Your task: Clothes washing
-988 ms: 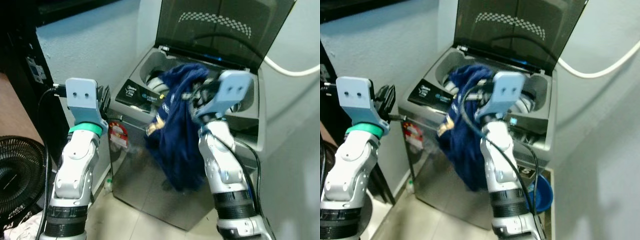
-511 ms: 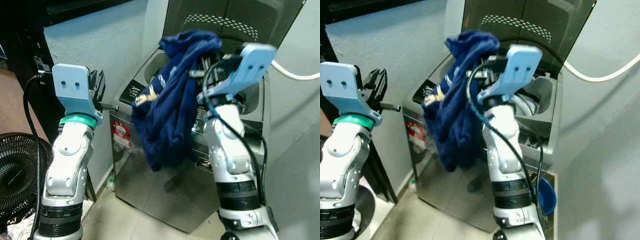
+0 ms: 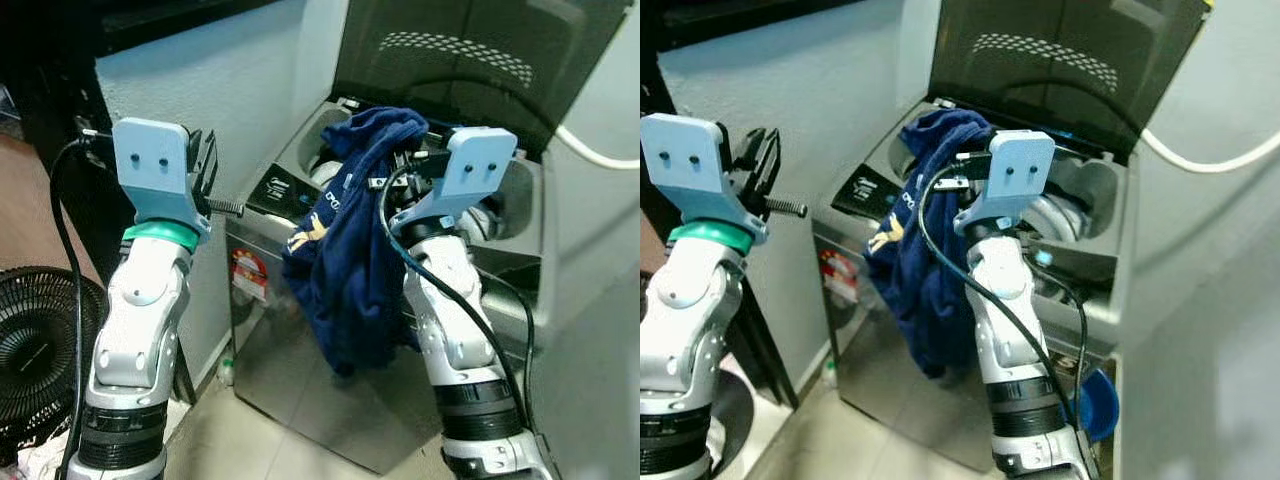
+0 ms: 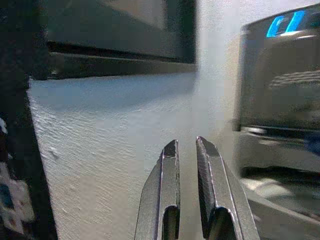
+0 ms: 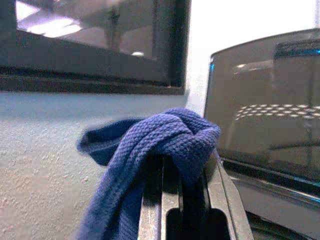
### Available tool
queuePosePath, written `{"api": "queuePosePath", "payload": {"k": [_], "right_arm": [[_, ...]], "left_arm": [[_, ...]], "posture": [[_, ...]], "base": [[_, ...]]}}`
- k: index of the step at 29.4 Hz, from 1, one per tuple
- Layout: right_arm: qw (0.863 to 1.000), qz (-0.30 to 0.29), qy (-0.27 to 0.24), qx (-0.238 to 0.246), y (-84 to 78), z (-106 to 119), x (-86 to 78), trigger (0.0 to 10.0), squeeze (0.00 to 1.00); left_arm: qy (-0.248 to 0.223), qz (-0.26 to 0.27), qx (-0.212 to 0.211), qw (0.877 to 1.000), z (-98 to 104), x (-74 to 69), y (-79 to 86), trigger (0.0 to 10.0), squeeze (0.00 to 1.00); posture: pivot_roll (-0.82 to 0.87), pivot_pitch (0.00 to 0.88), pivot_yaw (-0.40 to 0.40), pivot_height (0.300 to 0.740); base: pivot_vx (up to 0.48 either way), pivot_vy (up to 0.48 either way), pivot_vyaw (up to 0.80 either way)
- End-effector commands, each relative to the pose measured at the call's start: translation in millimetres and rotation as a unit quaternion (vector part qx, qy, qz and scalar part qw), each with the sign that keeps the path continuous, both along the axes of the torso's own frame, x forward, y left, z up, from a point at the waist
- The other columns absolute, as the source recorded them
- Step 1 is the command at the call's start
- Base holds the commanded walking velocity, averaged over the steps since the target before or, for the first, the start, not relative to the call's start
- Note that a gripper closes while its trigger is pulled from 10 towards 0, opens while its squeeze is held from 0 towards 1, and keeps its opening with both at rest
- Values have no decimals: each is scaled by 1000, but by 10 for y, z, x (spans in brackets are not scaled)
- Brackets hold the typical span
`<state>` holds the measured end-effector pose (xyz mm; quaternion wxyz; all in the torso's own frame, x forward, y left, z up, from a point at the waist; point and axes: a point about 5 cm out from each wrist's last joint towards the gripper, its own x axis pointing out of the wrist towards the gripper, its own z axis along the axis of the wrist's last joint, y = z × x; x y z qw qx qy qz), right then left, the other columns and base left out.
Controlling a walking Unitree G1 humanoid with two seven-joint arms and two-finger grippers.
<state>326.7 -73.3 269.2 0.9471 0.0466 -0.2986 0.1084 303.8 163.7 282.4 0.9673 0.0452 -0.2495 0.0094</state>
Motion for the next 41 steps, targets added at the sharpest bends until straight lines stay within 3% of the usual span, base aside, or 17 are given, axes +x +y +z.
{"api": "queuePosePath", "payload": {"k": [1, 8, 27, 31, 34, 36, 37, 39, 40, 41], "right_arm": [[1000, -22, 1, 2, -117, -13, 16, 10000, 0], [999, -51, 11, -4, -186, -67, 42, 10000, 0], [998, -63, 0, -12, -241, -53, 11, 10000, 0], [999, -33, -14, -31, -166, -26, -9, 10000, 0], [998, -2, -31, -49, -97, 31, -35, 10000, 0], [996, 33, -57, -58, -30, 192, -48, 10000, 0], [996, 33, -57, -58, -30, 192, -48, 10000, 0], [994, 42, -94, -26, -33, 531, 17, 10000, 0], [994, 42, -94, -26, -33, 531, 17, 10000, 0], [994, 37, -106, -9, -50, 655, 47, 10000, 0]], "left_arm": [[0, -19, 4, 1000, 20, 3, -100, 10000, 0], [14, -28, 8, 999, -7, 12, -134, 10000, 0], [23, -60, 12, 998, -30, 6, -243, 10000, 0], [16, -60, 13, 998, -6, -3, -231, 10000, 0], [0, -64, 35, 997, 35, -29, -218, 10000, 0], [-33, -89, 103, 990, 98, -117, -244, 10000, 0], [-33, -89, 103, 990, 98, -117, -244, 10000, 0], [-90, -109, 199, 970, 224, -270, -323, 10000, 0], [-90, -109, 199, 970, 224, -270, -323, 10000, 0], [-106, -118, 229, 960, 253, -324, -360, 10000, 0]], "posture": [[222, 0, -54, 740], [222, 0, -46, 740], [204, 0, -27, 740], [206, 0, -30, 740], [210, 0, -32, 740], [206, 0, -34, 740], [206, 0, -34, 740], [215, 0, -48, 740], [215, 0, -48, 740], [217, 0, -50, 740]], "base": [[469, 0, -800], [424, 0, -457], [0, 0, 0], [0, 0, 0], [0, 0, 0], [0, 0, 0], [0, 0, 0], [0, 0, 0], [0, 0, 0], [0, 0, 0]]}}
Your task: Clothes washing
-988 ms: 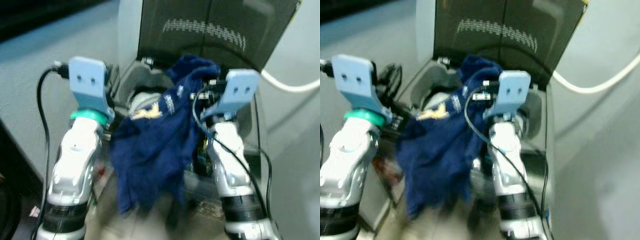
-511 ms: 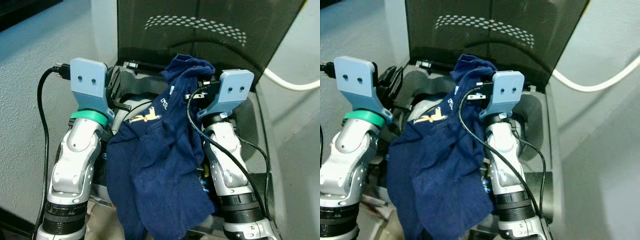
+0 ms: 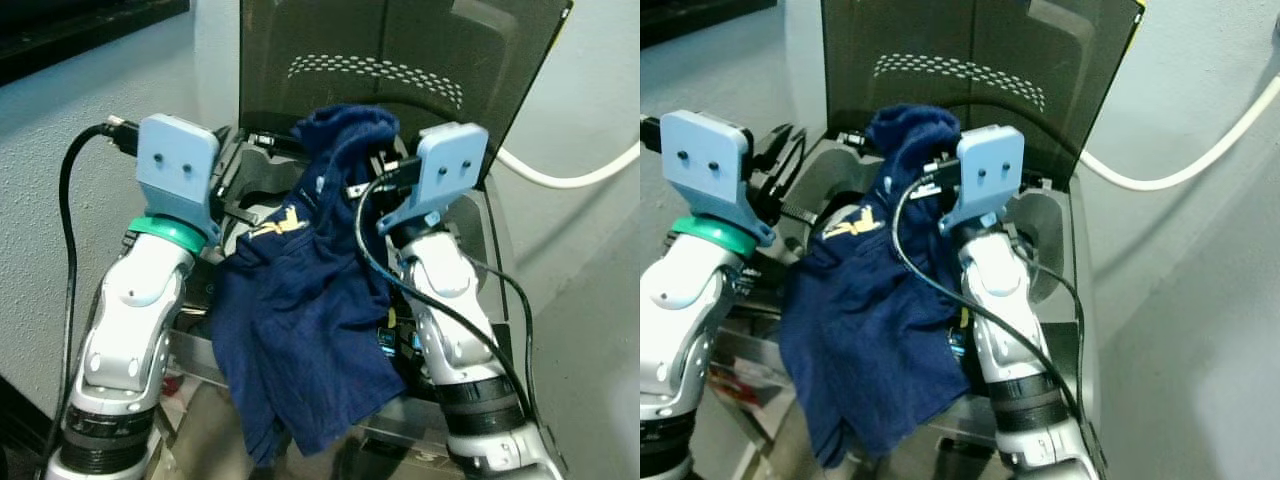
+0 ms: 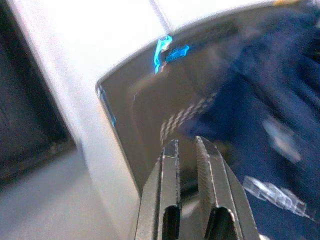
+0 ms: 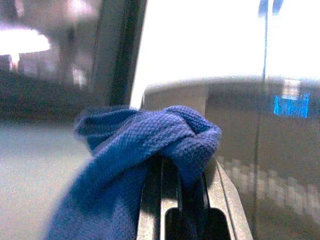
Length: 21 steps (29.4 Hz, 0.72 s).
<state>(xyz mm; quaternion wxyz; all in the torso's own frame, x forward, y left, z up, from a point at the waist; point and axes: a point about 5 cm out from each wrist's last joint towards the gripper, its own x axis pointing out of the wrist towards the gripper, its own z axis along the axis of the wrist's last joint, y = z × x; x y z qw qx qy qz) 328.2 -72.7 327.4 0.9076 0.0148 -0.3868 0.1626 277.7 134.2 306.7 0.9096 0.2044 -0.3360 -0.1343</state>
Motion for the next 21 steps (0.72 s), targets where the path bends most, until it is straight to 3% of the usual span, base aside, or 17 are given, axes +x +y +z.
{"api": "queuePosePath", "payload": {"k": [1, 2, 3, 4, 6, 7, 8, 9, 11, 12, 14, 17, 18, 20, 21], "right_arm": [[1000, -2, -3, 26, -57, 73, 32, 10000, 0], [997, -15, -28, 70, -139, 345, 91, 10000, 0], [997, -15, -28, 70, -139, 345, 91, 10000, 0], [993, -26, -51, 105, -210, 563, 115, 10000, 0], [993, -26, -51, 105, -210, 563, 115, 10000, 0], [987, -38, -82, 130, -270, 778, 109, 10000, 0], [987, -38, -82, 130, -270, 778, 109, 10000, 0], [982, -46, -104, 148, -311, 947, 101, 10000, 0], [983, -66, -121, 125, -278, 990, 110, 10000, 0], [984, -82, -122, 96, -235, 964, 145, 10000, 0], [984, -82, -122, 96, -235, 964, 145, 10000, 0], [994, -107, -3, -29, -105, 270, 431, 10000, 0], [994, -107, -3, -29, -105, 270, 431, 10000, 0], [994, -80, 30, -72, -94, -49, 410, 10000, 0], [994, -80, 30, -72, -94, -49, 410, 10000, 0]], "left_arm": [[-17, -16, 37, 999, 10, -64, -65, 10000, 0], [20, -75, 36, 996, -7, -166, -106, 10000, 0], [20, -75, 36, 996, -7, -166, -106, 10000, 0], [61, -128, 24, 990, -39, -247, -128, 10000, 0], [61, -128, 24, 990, -39, -247, -128, 10000, 0], [101, -171, 4, 980, -84, -307, -122, 10000, 0], [101, -171, 4, 980, -84, -307, -122, 10000, 0], [133, -201, 1, 970, -159, -353, -123, 10000, 0], [159, -216, -2, 963, -253, -373, -142, 10000, 0], [175, -222, 6, 959, -335, -390, -161, 10000, 0], [175, -222, 6, 959, -335, -390, -161, 10000, 0], [198, -227, 3, 954, -470, -427, -180, 10000, 0], [198, -227, 3, 954, -470, -427, -180, 10000, 0], [197, -218, -13, 956, -469, -417, -144, 10000, 0], [197, -218, -13, 956, -469, -417, -144, 10000, 0]], "posture": [[217, 0, -50, 740], [229, 0, -55, 740], [229, 0, -55, 740], [234, 0, -59, 740], [234, 0, -59, 740], [238, 0, -63, 740], [238, 0, -63, 740], [243, 0, -70, 740], [250, 0, -75, 740], [250, 0, -75, 740], [250, 0, -75, 740], [253, 3, -80, 740], [253, 3, -80, 740], [251, 7, -73, 740], [251, 7, -73, 740]], "base": [[0, 0, 0], [0, 0, 0], [0, 0, 0], [0, 0, 0], [0, 0, 0], [0, 0, 0], [0, 0, 0], [0, 0, 0], [0, 0, 0], [0, 0, 0], [0, 0, 0], [0, 0, 0], [0, 0, 0], [0, 0, 0], [0, 0, 0]]}}
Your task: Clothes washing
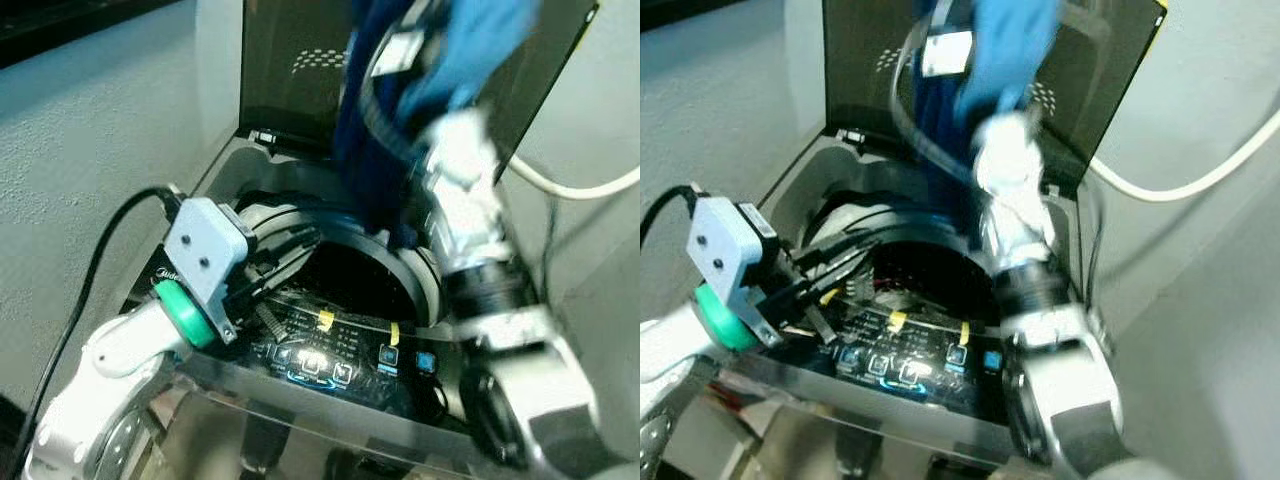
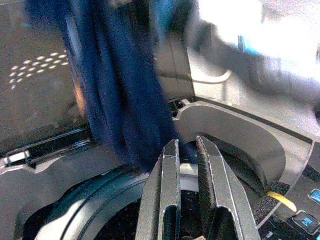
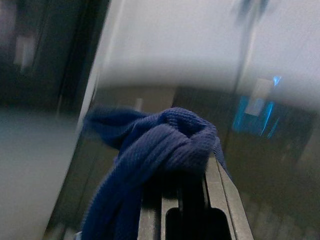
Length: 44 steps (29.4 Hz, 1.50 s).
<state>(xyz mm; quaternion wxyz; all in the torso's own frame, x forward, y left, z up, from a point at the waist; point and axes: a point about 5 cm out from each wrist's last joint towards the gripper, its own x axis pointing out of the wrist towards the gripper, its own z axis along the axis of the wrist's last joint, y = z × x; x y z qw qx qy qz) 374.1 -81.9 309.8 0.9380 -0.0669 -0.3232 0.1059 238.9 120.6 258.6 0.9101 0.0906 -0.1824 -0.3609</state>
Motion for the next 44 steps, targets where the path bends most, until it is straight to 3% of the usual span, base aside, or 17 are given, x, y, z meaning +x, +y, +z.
{"api": "queuePosePath", "payload": {"k": [1, 6, 7, 13, 14, 16, 17, 23, 26, 30, 31, 32, 34, 35, 40, 41, 44], "right_arm": [[999, 40, -6, -28, 16, 7, -76, 10000, 0], [992, 93, 30, -79, 52, -219, -132, 10000, 0], [989, 103, 51, -97, 39, -342, -135, 10000, 1000], [989, 106, 69, -74, -24, -420, -140, 10000, 1000], [989, 114, 72, -64, -61, -426, -158, 10000, 863], [989, 114, 72, -64, -61, -426, -158, 10000, 863], [985, 136, 80, -76, -82, -462, -204, 10000, 0], [959, 191, 124, -167, -128, -684, -333, 10000, 0], [922, 223, 158, -275, -284, -851, -476, 10000, 0], [916, 212, 164, -299, -402, -852, -499, 10000, 0], [922, 195, 163, -293, -492, -811, -489, 10000, 0], [950, 148, 138, -239, -585, -663, -423, 10000, 0], [950, 148, 138, -239, -585, -663, -423, 10000, 0], [969, 108, 112, -194, -657, -542, -384, 10000, 0], [990, 22, 71, -122, -825, -373, -342, 10000, 0], [989, 14, 62, -131, -840, -335, -367, 10000, 1000], [982, 26, 61, -177, -798, -343, -400, 10000, 1000]], "left_arm": [[3, 6, -14, 1000, 16, -13, 26, 10000, 0], [12, 21, -17, 1000, 11, 27, 62, 10000, 0], [17, 25, -21, 999, 15, 53, 60, 10000, 0], [19, 28, -33, 999, 45, 100, 26, 10000, 0], [22, 30, -40, 999, 45, 110, 3, 10000, 0], [22, 30, -40, 999, 45, 110, 3, 10000, 0], [23, 29, -43, 998, 38, 110, -18, 10000, 0], [24, 34, -44, 998, 35, 115, -22, 10000, 0], [30, 41, -40, 998, 15, 101, 24, 10000, 0], [33, 41, -36, 998, 15, 95, 43, 10000, 0], [33, 42, -33, 998, 19, 96, 57, 10000, 0], [33, 45, -33, 998, 28, 110, 69, 10000, 0], [33, 45, -33, 998, 28, 110, 69, 10000, 0], [33, 48, -34, 998, 31, 126, 69, 10000, 0], [37, 40, -35, 998, 29, 144, 35, 10000, 0], [36, 39, -35, 998, 45, 156, 39, 10000, 0], [36, 43, -36, 998, 57, 169, 56, 10000, 0]], "posture": [[247, 8, -69, 740], [235, 0, -48, 740], [227, 0, -37, 740], [219, 11, -39, 740], [215, 8, -31, 740], [215, 8, -31, 740], [224, 6, -26, 740], [227, 24, -35, 740], [222, 25, -23, 740], [221, 35, -19, 740], [221, 35, -19, 740], [205, 38, -12, 740], [205, 38, -12, 740], [204, 36, -8, 740], [206, 37, 9, 740], [207, 40, 8, 740], [208, 42, 11, 740]], "base": [[0, 0, 0], [0, 0, 0], [0, 0, 0], [0, 0, 0], [0, 0, 0], [0, 0, 0], [0, 0, 0], [0, 0, 0], [0, 0, 0], [0, 0, 0], [0, 0, 0], [0, 0, 0], [0, 0, 0], [0, 0, 0], [0, 0, 0], [0, 0, 0], [0, 0, 0]]}}
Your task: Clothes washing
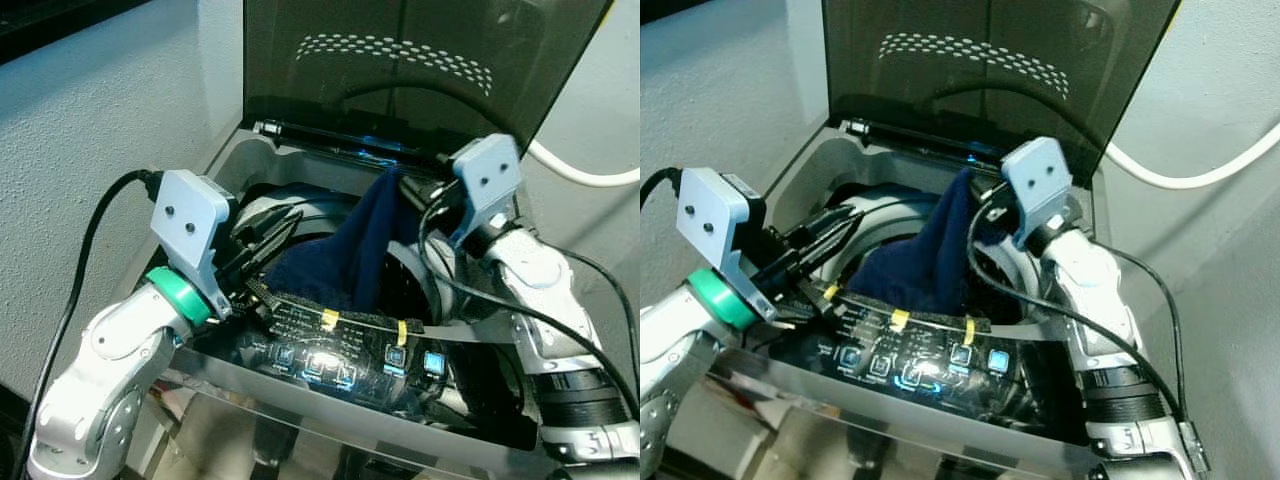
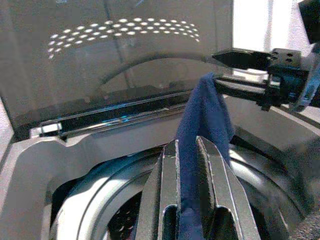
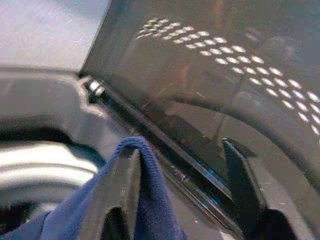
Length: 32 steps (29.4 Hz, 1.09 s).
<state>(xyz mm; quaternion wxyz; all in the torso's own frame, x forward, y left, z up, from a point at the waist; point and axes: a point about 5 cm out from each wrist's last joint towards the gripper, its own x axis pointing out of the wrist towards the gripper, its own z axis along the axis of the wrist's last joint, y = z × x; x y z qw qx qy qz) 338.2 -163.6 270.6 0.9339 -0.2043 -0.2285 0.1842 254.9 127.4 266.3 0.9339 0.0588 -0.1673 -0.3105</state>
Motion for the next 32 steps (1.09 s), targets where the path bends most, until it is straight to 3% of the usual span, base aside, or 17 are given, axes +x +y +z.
{"api": "queuePosePath", "payload": {"k": [1, 3, 4, 8, 9, 11, 12, 14, 17, 18, 23, 24, 27, 28, 32], "right_arm": [[998, 25, -16, -53, 59, 43, -71, 10000, 1000], [998, 25, -16, -53, 59, 43, -71, 10000, 1000], [996, 34, -12, -78, 65, 55, -88, 10000, 1000], [996, 48, -1, -78, 52, 71, -108, 10000, 1000], [989, 90, 42, -112, 82, -30, -175, 10000, 1000], [989, 90, 42, -112, 82, -30, -175, 10000, 1000], [968, 144, 82, -186, 128, -207, -304, 10000, 0], [951, 218, 124, -183, 177, -294, -459, 10000, 0], [951, 218, 124, -183, 177, -294, -459, 10000, 0], [951, 236, 117, -159, 177, -228, -495, 10000, 0], [952, 245, 107, -147, 176, -171, -510, 10000, 0], [962, 237, 82, -106, 165, -69, -473, 10000, 0], [962, 237, 82, -106, 165, -69, -473, 10000, 0], [971, 212, 60, -91, 146, -19, -415, 10000, 0], [970, 206, 70, -106, 155, -59, -387, 10000, 0]], "left_arm": [[11, -5, -2, 1000, -20, 11, -3, 10000, 0], [11, -5, -2, 1000, -20, 11, -3, 10000, 0], [12, -4, -3, 1000, -25, 3, -6, 10000, 0], [13, -4, -3, 1000, -33, 1, -9, 10000, 0], [14, -4, -3, 1000, -35, 3, -9, 10000, 0], [14, -4, -3, 1000, -35, 3, -9, 10000, 0], [13, -4, -2, 1000, -35, 10, -6, 10000, 0], [11, -5, -2, 1000, -28, 27, -1, 10000, 0], [11, -5, -2, 1000, -28, 27, -1, 10000, 0], [10, -5, -1, 1000, -27, 32, 3, 10000, 0], [10, -6, 0, 1000, -24, 36, 4, 10000, 0], [9, -6, 1, 1000, -14, 41, 6, 10000, 0], [9, -6, 1, 1000, -14, 41, 6, 10000, 0], [9, -6, 1, 1000, -11, 42, 8, 10000, 0], [9, -3, -1, 1000, -4, 42, 20, 10000, 0]], "posture": [[210, 41, 11, 740], [210, 41, 11, 740], [210, 39, 9, 740], [212, 29, 7, 740], [211, 22, 7, 740], [211, 22, 7, 740], [206, 13, 7, 740], [205, 1, 7, 740], [205, 1, 7, 740], [203, 0, 9, 740], [205, 0, 14, 740], [216, 0, 16, 740], [216, 0, 16, 740], [219, 0, 16, 740], [226, 0, 9, 740]], "base": [[0, 0, 0], [0, 0, 0], [0, 0, 0], [0, 0, 0], [0, 0, 0], [0, 0, 0], [0, 0, 0], [0, 0, 0], [0, 0, 0], [0, 0, 0], [0, 0, 0], [0, 0, 0], [0, 0, 0], [0, 0, 0], [0, 0, 0]]}}
